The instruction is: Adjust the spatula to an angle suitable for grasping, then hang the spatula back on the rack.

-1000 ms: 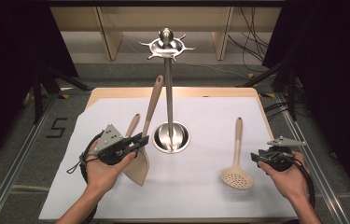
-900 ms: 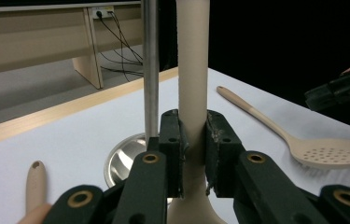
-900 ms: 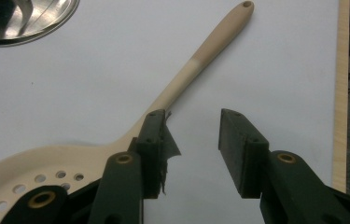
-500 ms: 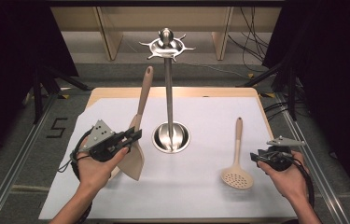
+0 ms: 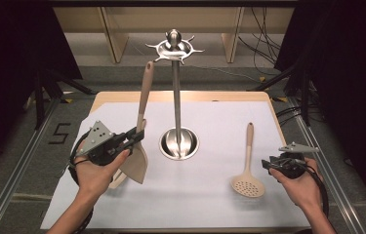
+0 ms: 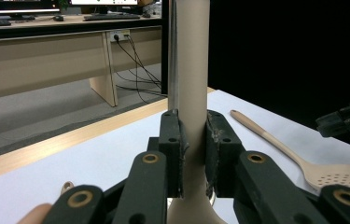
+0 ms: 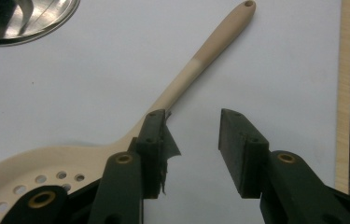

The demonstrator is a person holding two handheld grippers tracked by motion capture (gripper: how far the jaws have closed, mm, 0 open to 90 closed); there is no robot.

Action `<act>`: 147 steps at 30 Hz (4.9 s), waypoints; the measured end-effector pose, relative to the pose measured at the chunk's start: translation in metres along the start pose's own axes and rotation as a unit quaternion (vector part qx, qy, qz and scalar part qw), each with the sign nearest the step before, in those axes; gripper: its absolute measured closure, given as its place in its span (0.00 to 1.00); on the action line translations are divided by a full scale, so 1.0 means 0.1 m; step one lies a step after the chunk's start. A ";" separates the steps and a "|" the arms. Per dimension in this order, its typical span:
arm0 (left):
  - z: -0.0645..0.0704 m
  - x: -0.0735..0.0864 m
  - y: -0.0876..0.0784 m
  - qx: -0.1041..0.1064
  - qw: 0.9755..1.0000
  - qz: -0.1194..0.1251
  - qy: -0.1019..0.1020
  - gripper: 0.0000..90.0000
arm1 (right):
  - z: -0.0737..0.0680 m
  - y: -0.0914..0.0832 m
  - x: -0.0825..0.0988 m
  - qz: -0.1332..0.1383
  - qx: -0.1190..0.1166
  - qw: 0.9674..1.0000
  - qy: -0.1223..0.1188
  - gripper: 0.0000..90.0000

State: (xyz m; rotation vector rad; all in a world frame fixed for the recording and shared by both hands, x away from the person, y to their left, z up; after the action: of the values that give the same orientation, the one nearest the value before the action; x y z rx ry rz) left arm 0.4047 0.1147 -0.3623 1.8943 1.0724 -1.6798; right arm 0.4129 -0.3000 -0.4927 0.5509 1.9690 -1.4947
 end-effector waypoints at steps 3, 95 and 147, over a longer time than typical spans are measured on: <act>-0.01 -0.02 0.00 0.000 1.000 0.001 0.001 0.86 | 0.00 0.00 0.00 0.001 0.001 1.000 0.001 0.69; -0.07 -0.15 0.45 -0.005 1.000 -0.001 0.006 0.92 | -0.03 0.02 0.02 -0.011 -0.003 1.000 0.013 0.69; -0.34 -1.52 0.41 -0.036 0.990 0.132 0.021 0.99 | -0.03 0.03 0.00 -0.008 -0.006 1.000 0.012 0.71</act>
State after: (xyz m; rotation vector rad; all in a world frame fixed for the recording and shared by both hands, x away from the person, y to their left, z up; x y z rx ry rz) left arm 0.4591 0.0702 -0.2174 1.9368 0.8422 -1.4408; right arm 0.4142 -0.2966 -0.4941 0.5518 2.0045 -1.4927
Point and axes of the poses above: each handheld gripper's, and its own axes: y roughly forward along the jaws, x roughly out of its underside, z roughly to its right, the point moved 9 cm from there along y, roughly forward along the jaws, and after that the axes turned 15 degrees about y, right-handed, at the moved point
